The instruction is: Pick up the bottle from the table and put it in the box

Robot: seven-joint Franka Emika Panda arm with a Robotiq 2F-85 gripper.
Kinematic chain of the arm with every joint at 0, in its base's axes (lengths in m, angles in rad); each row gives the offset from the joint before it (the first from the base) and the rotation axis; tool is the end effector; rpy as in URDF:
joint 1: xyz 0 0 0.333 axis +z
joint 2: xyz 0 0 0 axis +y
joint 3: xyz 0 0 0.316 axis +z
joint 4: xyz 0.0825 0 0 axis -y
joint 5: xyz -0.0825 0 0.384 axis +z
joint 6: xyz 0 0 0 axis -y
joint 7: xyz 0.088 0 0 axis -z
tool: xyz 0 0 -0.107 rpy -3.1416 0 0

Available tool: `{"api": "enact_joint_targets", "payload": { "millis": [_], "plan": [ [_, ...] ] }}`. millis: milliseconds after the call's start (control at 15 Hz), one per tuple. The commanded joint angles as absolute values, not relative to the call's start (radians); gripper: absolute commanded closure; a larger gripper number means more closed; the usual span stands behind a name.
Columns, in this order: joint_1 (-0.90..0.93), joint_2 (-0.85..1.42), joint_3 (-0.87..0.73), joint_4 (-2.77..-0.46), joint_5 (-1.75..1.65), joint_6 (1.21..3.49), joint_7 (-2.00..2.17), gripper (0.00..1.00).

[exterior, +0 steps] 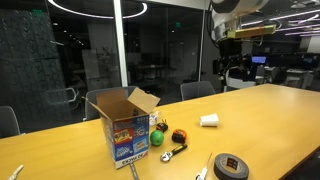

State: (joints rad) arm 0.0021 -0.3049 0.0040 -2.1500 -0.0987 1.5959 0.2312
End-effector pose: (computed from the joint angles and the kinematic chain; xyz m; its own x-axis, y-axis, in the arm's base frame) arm 0.4349 -0.0075 0.5097 0.9507 -0.2203 -0.2182 -0.1903 -0.9702 0.1500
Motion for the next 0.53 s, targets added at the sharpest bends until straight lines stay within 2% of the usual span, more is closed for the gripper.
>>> {"api": "enact_joint_targets", "payload": {
  "millis": [0, 467],
  "plan": [
    [-0.009, -0.315, 0.014, -2.159, -0.096, 1.597, 0.229, 0.00],
    [-0.009, -0.319, 0.014, -2.167, -0.096, 1.603, 0.230, 0.00]
  ]
}}
